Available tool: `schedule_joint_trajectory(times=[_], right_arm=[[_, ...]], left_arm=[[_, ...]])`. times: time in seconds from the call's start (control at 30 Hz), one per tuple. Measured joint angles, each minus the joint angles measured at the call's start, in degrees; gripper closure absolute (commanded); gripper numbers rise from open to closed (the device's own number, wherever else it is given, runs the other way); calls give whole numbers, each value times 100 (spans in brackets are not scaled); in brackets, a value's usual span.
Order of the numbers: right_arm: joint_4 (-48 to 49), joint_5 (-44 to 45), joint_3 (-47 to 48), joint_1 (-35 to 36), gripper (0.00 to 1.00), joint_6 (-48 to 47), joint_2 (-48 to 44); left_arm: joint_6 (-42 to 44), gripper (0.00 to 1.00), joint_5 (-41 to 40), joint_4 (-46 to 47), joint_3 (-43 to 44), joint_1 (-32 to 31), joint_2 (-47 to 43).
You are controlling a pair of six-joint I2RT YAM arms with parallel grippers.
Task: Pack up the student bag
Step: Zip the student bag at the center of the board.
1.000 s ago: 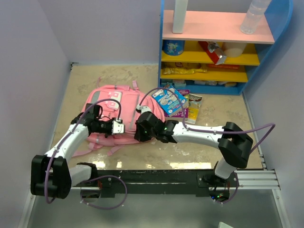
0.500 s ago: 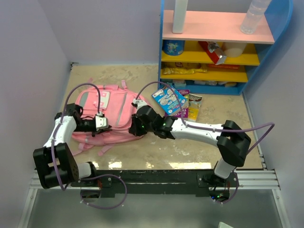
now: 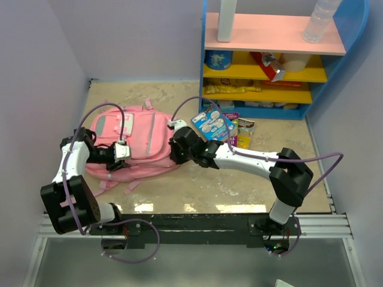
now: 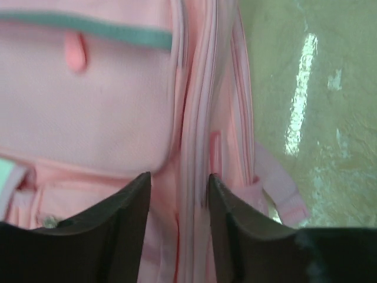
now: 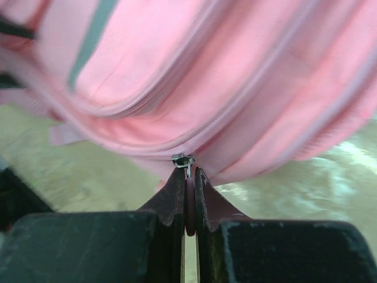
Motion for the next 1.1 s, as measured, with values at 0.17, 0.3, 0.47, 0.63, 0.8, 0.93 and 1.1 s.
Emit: schedule_joint_trajectory(times=[0.17,0.3,0.47,0.63,0.8,0.93,1.1], right_arm=[[-87,433,-319,-487,100,-59,-127],[-197,713,-667,-553,100,-4,-468],[-181,723,-883,-271,100,63,-619],[-188,754,-890,210,100,98,-612],[-76,404,-732,647,100,170,-424],[225,68,-291,844,100,251,101],[319,-205,450,863,100,293,857]], left_arm=[[-352,44,-448,-122,98,192,7],[-789,44,-929,20,-90,566,-46],[-1259,44,-1281,791,-807,955,-584],[-2271,46,-1530,1709,-1051,975,-734],[-3600,49,-1609,2957,-608,984,107],[-4686,48,-1458,3495,461,852,1178],[-4911,42,-1143,3506,1408,479,1561]])
